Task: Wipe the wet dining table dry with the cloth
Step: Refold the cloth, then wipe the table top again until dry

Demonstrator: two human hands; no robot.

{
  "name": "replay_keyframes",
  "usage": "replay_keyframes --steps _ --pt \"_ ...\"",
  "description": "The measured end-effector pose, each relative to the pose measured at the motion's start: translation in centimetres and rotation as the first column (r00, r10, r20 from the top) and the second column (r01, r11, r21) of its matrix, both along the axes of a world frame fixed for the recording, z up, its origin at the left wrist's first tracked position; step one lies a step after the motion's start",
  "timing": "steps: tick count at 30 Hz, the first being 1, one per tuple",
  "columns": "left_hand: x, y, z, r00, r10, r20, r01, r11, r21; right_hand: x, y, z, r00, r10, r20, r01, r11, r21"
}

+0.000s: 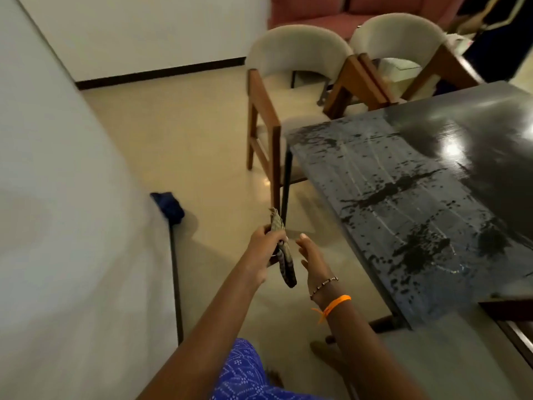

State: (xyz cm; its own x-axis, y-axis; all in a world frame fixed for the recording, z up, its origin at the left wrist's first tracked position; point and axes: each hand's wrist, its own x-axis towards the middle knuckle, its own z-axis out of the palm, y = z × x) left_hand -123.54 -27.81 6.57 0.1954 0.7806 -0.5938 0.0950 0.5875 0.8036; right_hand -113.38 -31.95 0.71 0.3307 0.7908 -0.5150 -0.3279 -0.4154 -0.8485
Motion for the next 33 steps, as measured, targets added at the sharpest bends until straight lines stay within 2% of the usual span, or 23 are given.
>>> replay_keyframes --steps 3,7,11,14,19,20,26,28,33 --pt "4.0 4.4 0.2 0.987 -0.159 -0.002 0.159 0.986 0.049 2.0 4.2 1.1 0.965 0.004 -0.260 0.036 0.988 0.149" --pt "9.0 9.8 -0.3 0.903 -0.429 0.011 0.426 0.899 0.099 5.5 9.4 0.5 0.787 -0.266 -0.557 0.364 0.929 0.071" --pt "12.4 17.0 0.4 0.786 -0.618 0.006 0.608 0.774 0.175 8.7 15.0 0.5 0.620 -0.358 -0.698 0.545 0.837 0.055" --pt "15.2 23.0 1.4 0.770 -0.637 -0.032 0.622 0.739 0.260 11.0 19.0 1.3 0.539 -0.451 -0.712 0.662 0.749 0.026" --pt "21.2 30.0 0.5 0.791 -0.610 -0.044 0.604 0.767 0.217 15.9 22.2 2.4 0.400 -0.553 -0.731 0.817 0.577 0.011" --pt "22.1 30.5 0.0 0.780 -0.625 -0.041 0.618 0.758 0.209 17.1 22.3 2.4 0.375 -0.585 -0.719 0.854 0.521 0.022" --pt "29.8 32.8 -2.5 0.643 -0.756 -0.120 0.763 0.622 0.175 27.7 25.7 1.8 0.274 -0.692 -0.668 0.936 0.350 0.022" --pt "31.9 33.6 -2.7 0.612 -0.778 -0.142 0.789 0.589 0.177 30.5 26.5 2.3 0.270 -0.677 -0.684 0.948 0.312 0.064" --pt "36.7 36.2 -3.0 0.572 -0.802 -0.170 0.819 0.547 0.176 35.8 28.1 2.6 0.351 -0.656 -0.668 0.930 0.329 0.166"
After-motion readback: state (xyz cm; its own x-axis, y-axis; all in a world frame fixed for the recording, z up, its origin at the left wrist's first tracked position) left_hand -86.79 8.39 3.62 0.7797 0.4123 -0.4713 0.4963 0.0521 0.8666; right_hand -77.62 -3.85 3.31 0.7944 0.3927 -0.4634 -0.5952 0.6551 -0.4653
